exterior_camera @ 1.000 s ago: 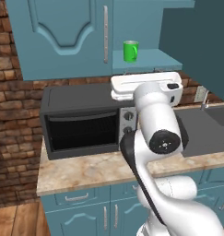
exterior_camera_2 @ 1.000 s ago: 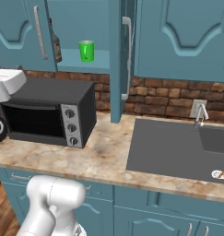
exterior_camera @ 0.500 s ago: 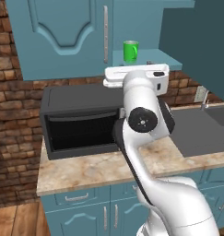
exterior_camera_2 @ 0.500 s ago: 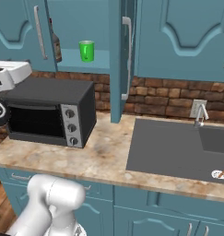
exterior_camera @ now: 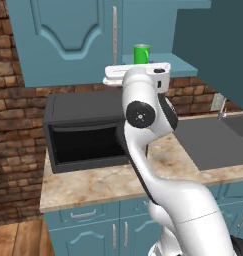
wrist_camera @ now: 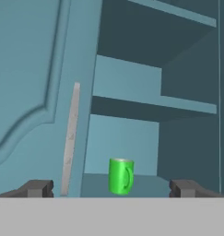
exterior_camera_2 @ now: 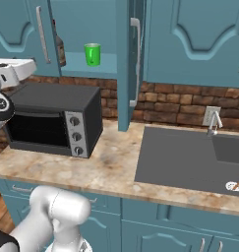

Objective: Open the cabinet directly in front. Then move the liquor and the mug to the dining counter with the jar on it.

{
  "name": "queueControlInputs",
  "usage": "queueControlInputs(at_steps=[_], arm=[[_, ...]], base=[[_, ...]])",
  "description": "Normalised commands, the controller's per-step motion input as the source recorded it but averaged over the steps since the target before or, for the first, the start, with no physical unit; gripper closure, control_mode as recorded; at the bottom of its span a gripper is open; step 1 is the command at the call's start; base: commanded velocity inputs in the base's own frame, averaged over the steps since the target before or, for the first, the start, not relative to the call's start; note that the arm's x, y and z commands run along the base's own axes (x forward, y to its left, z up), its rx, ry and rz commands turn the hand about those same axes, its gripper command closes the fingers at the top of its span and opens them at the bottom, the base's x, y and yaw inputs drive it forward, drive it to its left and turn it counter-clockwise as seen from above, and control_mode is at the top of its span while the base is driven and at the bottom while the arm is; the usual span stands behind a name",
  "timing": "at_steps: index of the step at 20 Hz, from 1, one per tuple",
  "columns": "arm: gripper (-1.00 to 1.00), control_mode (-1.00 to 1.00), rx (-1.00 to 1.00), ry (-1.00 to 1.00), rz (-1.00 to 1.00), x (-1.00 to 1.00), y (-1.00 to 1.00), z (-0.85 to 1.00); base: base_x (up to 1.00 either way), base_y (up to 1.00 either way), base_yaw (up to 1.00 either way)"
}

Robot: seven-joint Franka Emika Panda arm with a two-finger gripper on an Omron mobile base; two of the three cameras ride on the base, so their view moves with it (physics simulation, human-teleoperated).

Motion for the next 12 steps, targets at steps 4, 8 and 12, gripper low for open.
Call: queueControlInputs(at_steps=[4, 8, 12], arm=[[-1.0, -1.0, 0.01, 0.02, 0.0, 0.51, 0.0, 0.0], [-1.0, -1.0, 0.0, 0.0, 0.0, 0.49, 0.15, 0.0], [-1.0, -1.0, 0.0, 0.0, 0.0, 0.52, 0.21, 0.0]], base=[[0.0, 0.0, 0.0], [0.0, 0.0, 0.0], [0.0, 0.0, 0.0]])
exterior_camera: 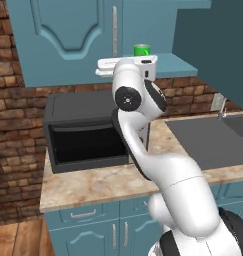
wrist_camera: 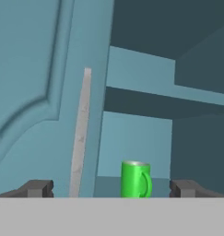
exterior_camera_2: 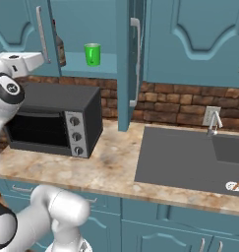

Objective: Open the cabinet directly in front. Then move the liquor and the mug to the dining counter with the jar on it.

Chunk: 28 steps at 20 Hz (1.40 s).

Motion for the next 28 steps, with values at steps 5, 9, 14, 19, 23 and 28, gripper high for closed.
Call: queueControlInputs(at_steps=[5, 9, 14, 19, 23, 28], arm=[[-1.0, -1.0, 0.0, 0.0, 0.0, 0.55, 0.14, 0.0], [-1.0, -1.0, 0.0, 0.0, 0.0, 0.57, 0.17, 0.0], [-1.0, -1.0, 0.0, 0.01, 0.0, 0.58, 0.12, 0.0], [-1.0, -1.0, 0.0, 0.03, 0.0, 0.57, 0.01, 0.0], [-1.0, -1.0, 0.0, 0.03, 0.0, 0.57, 0.03, 0.0], [1.0, -1.0, 0.0, 0.01, 0.0, 0.58, 0.02, 0.0]], base=[[0.0, 0.0, 0.0], [0.0, 0.0, 0.0], [0.0, 0.0, 0.0], [0.0, 0.0, 0.0], [0.0, 0.0, 0.0], [0.0, 0.0, 0.0]])
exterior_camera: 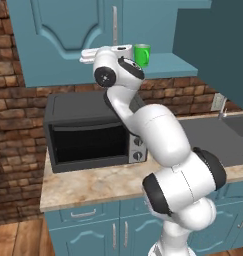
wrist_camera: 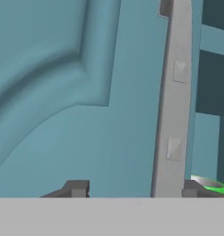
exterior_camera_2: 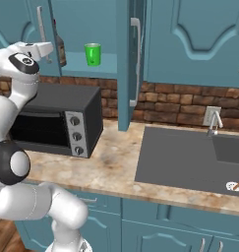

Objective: Open the cabinet directly in front. Then move the liquor and the mug to the dining counter with the jar on it.

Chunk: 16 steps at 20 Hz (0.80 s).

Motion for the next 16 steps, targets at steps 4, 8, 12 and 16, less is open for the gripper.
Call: queueControlInputs(at_steps=[4, 8, 12, 16], arm=[[1.0, -1.0, 0.0, 0.04, 0.0, 0.41, 0.02, 0.0], [1.0, -1.0, 0.0, 0.0, 0.0, 0.05, 0.0, 0.0], [1.0, -1.0, 0.0, 0.0, 0.0, -0.74, 0.08, 0.0], [1.0, -1.0, -0.01, -0.01, 0.0, -0.99, 0.32, 0.0]], base=[[0.0, 0.0, 0.0], [0.0, 0.0, 0.0], [0.0, 0.0, 0.0], [0.0, 0.0, 0.0]])
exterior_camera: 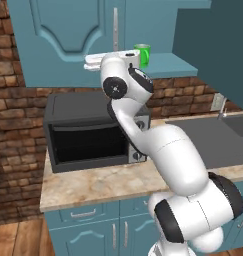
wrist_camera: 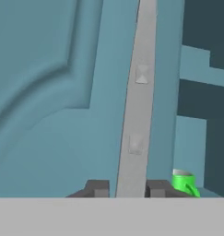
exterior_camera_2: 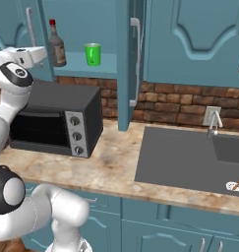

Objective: Open the cabinet directly in front. Then move the liquor and the mug to the dining counter with the jar on it.

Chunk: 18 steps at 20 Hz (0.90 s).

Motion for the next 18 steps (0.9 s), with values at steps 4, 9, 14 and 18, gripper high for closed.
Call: queueControlInputs(at_steps=[4, 9, 14, 18], arm=[[1.0, -1.0, -0.02, 0.0, 0.0, -0.74, 0.54, 0.0], [1.0, -1.0, -0.03, 0.0, 0.0, -0.43, 0.87, 0.0], [1.0, -1.0, -0.05, 0.0, 0.0, -0.41, 1.0, 0.0], [1.0, -1.0, -0.04, 0.0, -0.03, -0.37, 0.87, -0.02]], base=[[0.0, 0.0, 0.0], [0.0, 0.0, 0.0], [0.0, 0.0, 0.0], [0.0, 0.0, 0.0]])
